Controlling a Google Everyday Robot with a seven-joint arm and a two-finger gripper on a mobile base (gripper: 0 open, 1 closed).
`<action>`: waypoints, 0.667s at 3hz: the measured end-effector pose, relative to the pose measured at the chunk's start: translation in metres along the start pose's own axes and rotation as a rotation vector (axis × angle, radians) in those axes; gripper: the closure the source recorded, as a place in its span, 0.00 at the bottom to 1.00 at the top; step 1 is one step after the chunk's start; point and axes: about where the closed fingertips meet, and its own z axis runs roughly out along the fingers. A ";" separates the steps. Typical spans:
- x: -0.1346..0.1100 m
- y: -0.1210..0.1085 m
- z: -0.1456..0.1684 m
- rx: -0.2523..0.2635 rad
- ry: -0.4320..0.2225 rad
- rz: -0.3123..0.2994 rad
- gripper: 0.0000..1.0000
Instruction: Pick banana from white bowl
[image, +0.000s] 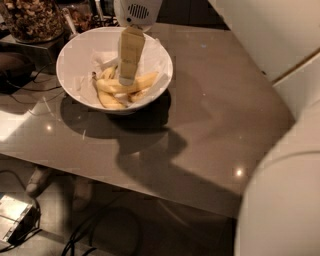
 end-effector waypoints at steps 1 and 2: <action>-0.008 -0.020 0.038 -0.068 -0.012 0.023 0.06; -0.005 -0.030 0.066 -0.120 -0.019 0.059 0.14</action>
Offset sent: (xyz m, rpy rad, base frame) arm 0.0460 0.0183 -0.0824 -0.0349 0.2737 -0.0269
